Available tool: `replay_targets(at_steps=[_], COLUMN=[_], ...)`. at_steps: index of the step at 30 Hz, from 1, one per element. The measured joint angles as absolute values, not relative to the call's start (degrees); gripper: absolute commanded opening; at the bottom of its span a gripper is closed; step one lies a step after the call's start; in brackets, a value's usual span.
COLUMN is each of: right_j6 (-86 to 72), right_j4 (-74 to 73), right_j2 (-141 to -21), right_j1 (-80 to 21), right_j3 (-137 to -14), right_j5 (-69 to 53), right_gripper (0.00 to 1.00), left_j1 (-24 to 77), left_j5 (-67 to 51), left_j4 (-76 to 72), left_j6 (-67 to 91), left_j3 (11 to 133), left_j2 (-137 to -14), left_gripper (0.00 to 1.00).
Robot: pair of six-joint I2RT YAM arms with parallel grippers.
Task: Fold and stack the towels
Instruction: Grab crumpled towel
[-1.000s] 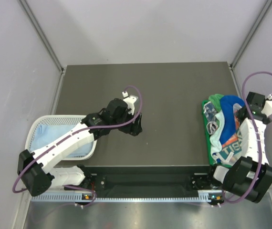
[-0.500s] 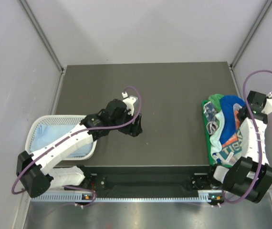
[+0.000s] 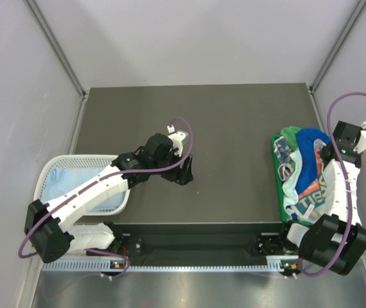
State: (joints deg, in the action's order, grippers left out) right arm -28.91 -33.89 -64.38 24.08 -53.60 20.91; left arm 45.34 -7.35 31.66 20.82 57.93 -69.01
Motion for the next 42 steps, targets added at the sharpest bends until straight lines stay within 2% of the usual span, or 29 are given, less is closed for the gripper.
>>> replay_targets(at_steps=[2, 4, 8, 9, 15, 23, 30, 42], right_j6=[-28.49, -28.01, -27.18, -27.03, -27.03, -27.03, -26.98, -26.92], right_j4=[-33.80, -33.50, -33.34, -33.43, -38.17, -44.80, -50.15, -54.17], right_j2=[-64.66, -64.88, -65.30, -65.32, -65.21, -63.66, -64.27, -74.02], right_j1=[24.08, 24.08, 24.08, 24.08, 24.14, 24.14, 24.14, 21.85], right_j3=[-53.52, -52.97, -52.27, -52.25, -57.45, -83.15, -97.56, -122.78], right_j5=[20.88, 20.86, 20.43, 20.27, 19.35, 19.46, 17.39, 13.39], right_gripper=[0.31, 0.27, 0.03, 0.00, 0.00, 0.00, 0.00, 0.00], left_j1=[45.34, 45.32, 45.34, 45.32, 45.34, 45.32, 45.34, 45.34], left_j5=[-7.51, -7.57, -7.66, -7.66, -7.38, -6.55, -6.07, -2.83], left_j4=[31.66, 31.68, 31.68, 31.68, 31.70, 31.73, 31.70, 31.68], left_j6=[20.82, 20.82, 20.82, 20.82, 20.78, 20.60, 20.53, 20.43], left_j3=[57.93, 57.93, 57.93, 57.93, 57.93, 57.93, 57.93, 58.13], left_j2=[-69.65, -70.06, -70.46, -70.50, -70.57, -70.57, -70.57, -70.17], left_gripper=[0.73, 0.73, 0.73, 0.73, 0.73, 0.73, 0.73, 0.73])
